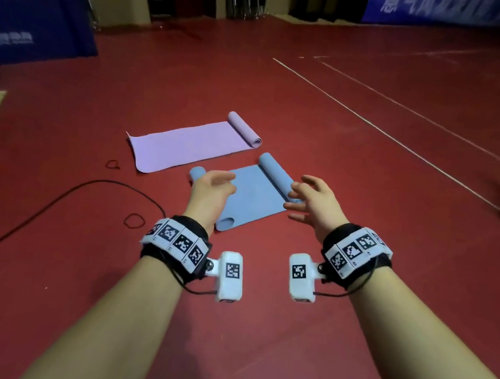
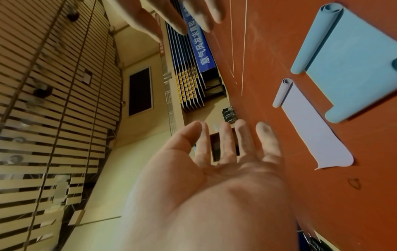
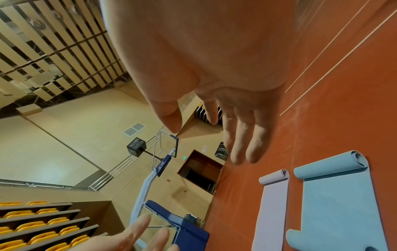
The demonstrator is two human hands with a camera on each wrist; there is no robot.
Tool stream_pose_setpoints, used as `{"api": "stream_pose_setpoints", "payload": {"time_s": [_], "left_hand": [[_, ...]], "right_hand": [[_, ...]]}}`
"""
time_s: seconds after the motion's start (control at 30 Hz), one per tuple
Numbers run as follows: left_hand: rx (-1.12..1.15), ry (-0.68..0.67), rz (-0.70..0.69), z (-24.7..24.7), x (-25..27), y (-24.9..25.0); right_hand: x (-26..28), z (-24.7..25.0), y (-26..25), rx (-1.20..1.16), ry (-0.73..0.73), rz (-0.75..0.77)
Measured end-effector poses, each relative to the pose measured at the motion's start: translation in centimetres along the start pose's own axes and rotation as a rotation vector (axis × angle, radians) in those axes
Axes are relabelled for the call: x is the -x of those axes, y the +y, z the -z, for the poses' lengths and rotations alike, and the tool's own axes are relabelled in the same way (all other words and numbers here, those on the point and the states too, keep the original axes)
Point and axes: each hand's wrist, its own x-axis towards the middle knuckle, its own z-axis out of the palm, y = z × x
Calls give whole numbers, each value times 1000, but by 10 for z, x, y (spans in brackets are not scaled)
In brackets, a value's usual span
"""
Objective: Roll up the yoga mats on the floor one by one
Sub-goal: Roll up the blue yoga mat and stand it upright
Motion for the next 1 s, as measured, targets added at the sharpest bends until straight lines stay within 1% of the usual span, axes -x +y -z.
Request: {"api": "stream_pose_setpoints", "payload": {"time_s": [0.13,0.23,0.33,0.4,0.53,0.67,0.77,0.87,1.0], "left_hand": [[-27,-16,43,-39,-70,-16],[-42,-17,74,-70,-137,-22],[-48,-49,50,-106,-216,-20],[-50,-85,25,-132,-269,-10],[-41,-134,17,-184,-359,18],[-36,-189,3,-237,-437,35],[-45,-206,6,-281,-490,29],[-57,-219,26,-331,-545,18],[-54,-180,42,-412,-625,18]], "right_hand": [[-75,12,10,-22,5,-34],[-141,20,7,-6,3,-43],[-214,32,-11,-17,61,-24],[-258,42,-28,-48,112,-29],[-337,62,-63,-76,167,-27],[-413,94,-85,-104,225,-11],[-475,124,-83,-118,260,-24],[-546,155,-81,-114,247,-40],[-654,203,-97,-94,220,-10]]}}
